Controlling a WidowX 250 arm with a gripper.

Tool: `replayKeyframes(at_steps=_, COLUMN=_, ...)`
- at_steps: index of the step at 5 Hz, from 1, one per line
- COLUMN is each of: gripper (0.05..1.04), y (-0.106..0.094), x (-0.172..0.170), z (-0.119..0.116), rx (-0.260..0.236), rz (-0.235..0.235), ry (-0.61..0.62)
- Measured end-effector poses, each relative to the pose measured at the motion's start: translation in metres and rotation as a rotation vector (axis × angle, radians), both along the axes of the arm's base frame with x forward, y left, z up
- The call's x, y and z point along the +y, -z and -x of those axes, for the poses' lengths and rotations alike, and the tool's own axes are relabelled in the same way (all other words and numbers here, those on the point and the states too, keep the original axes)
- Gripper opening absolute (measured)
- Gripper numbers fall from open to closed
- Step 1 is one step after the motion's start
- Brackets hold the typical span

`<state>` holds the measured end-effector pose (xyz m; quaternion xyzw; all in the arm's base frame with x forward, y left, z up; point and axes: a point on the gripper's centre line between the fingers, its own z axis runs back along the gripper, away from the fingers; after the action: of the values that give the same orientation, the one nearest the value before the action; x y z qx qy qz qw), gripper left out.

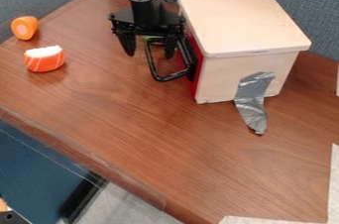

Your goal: Open the drawer

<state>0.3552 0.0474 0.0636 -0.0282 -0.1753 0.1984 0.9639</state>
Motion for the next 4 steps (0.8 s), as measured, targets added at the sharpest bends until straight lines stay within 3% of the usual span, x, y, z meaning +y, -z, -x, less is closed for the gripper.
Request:
replayKeyframes(at_steps=2, gripper=1.000, y=0.008, x=0.001, z=-0.004, rx=-0.008, rz=-0.016, ry=-0.006)
replayKeyframes(at_steps=4, gripper=1.000, y=0.027, x=0.005, z=-0.003, rx=0.018, rz=-0.034, ry=-0.019)
